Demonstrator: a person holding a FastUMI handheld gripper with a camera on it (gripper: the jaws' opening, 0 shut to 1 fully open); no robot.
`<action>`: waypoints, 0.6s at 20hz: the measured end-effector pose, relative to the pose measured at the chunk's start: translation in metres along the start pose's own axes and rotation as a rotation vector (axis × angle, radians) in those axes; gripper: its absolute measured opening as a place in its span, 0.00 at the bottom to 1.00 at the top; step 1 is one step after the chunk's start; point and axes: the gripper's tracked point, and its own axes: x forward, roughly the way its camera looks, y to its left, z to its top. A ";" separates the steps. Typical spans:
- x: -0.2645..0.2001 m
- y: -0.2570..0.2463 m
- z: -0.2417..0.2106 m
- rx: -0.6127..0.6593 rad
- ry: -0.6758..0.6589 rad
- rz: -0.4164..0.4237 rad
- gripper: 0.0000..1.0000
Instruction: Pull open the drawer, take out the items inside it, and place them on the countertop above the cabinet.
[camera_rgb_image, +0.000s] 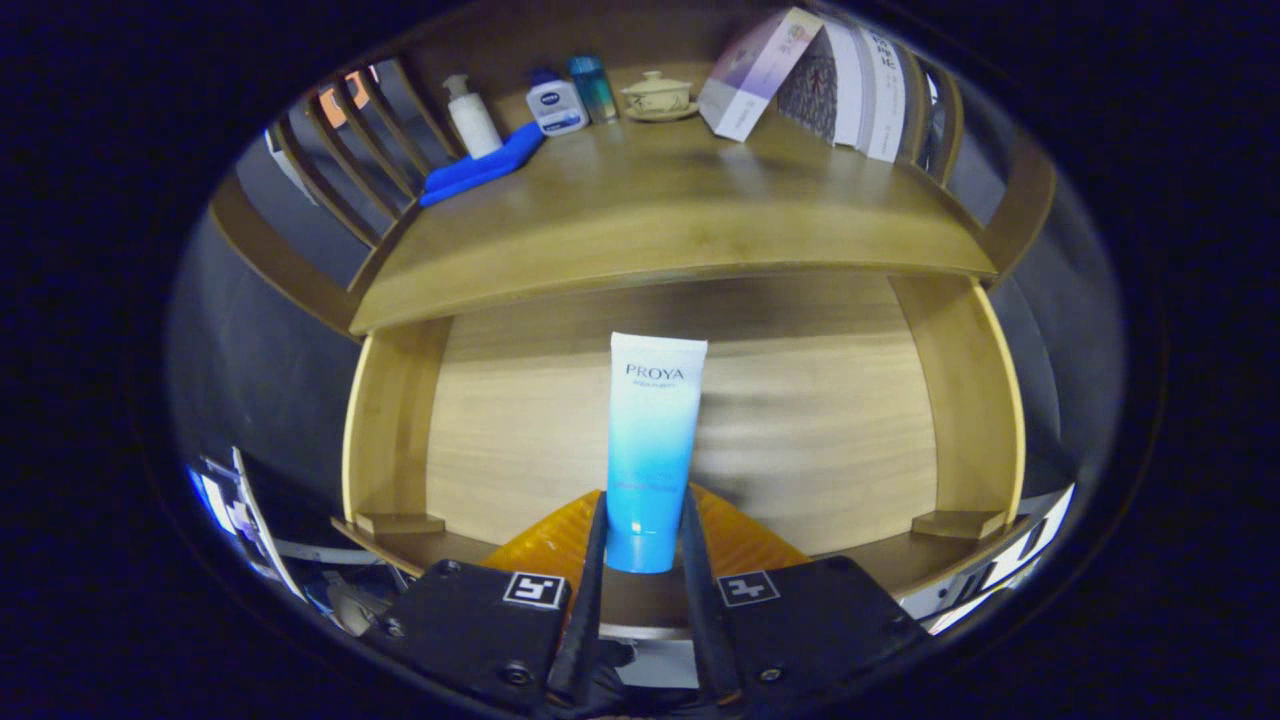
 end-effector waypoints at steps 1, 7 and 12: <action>-0.008 0.001 0.003 -0.004 -0.012 0.000 0.42; -0.030 0.011 0.051 -0.031 -0.090 -0.018 0.42; -0.017 0.018 0.105 -0.037 -0.120 -0.041 0.42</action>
